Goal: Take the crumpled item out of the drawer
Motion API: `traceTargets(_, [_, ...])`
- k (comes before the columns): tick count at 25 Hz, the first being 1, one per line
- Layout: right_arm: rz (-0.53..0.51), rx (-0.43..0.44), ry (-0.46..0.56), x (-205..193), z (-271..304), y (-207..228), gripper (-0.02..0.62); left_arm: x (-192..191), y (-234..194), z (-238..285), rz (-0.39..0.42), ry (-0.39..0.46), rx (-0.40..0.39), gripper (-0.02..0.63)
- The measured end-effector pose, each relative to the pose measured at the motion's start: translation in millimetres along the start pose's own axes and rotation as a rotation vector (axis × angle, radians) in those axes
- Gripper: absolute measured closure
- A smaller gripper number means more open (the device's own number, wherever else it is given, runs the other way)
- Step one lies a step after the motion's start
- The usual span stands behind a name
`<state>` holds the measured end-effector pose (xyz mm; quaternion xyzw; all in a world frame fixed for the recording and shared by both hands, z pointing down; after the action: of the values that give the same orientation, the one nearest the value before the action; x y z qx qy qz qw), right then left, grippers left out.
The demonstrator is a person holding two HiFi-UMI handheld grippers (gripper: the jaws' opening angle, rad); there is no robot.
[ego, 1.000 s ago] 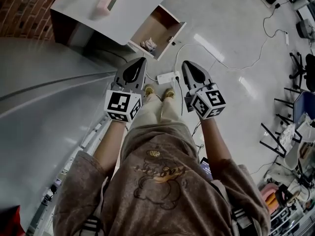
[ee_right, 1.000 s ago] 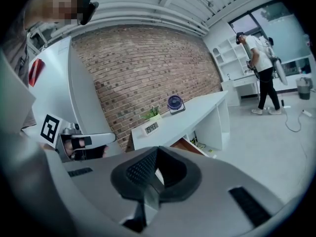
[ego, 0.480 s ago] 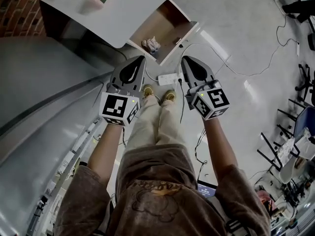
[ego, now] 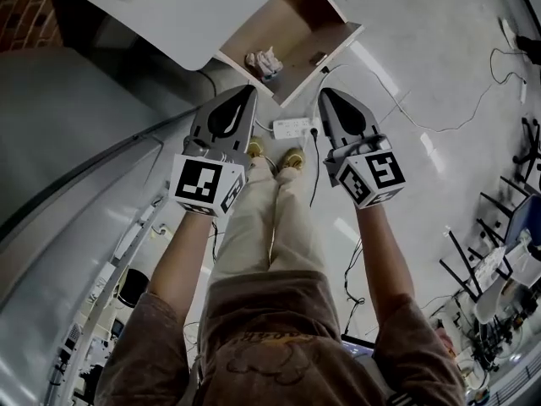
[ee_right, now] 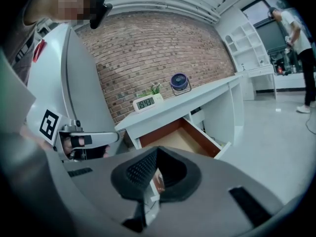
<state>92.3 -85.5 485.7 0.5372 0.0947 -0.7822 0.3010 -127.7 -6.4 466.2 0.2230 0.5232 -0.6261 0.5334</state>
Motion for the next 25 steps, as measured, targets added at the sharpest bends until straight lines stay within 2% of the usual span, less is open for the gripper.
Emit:
traceTargets(12, [-0.041,-0.018,-0.012,-13,17,-4,0.598,-19,-12,-4,-0.018,0.007,0.003,0.598])
traceTargets(14, [-0.039,-0.012,-0.011,-14,19,-6,0.554,-20,-13,-6,-0.022,0.009,0.002,0.598])
traceTargets(20, [-0.033,-0.012,-0.017,-16,23,-8,0.498,-26,-15,-10,-0.047,0.003,0.008,0.598])
traceTargets(25, [-0.034,0.005,-0.029,-19,27,-11,0.411,-27,-19,-13,-0.050,0.000,0.005,0.598])
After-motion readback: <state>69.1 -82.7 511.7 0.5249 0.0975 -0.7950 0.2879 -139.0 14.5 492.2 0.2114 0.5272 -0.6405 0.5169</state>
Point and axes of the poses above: the fingertips, and each gripper's own axes: z forward along the fingers, y to its right, x out of its top, the point moved 10 cm from there along -z, backward along the fingers, and after that the axes turned 11 degrees about -z, right-handed, at the moved point
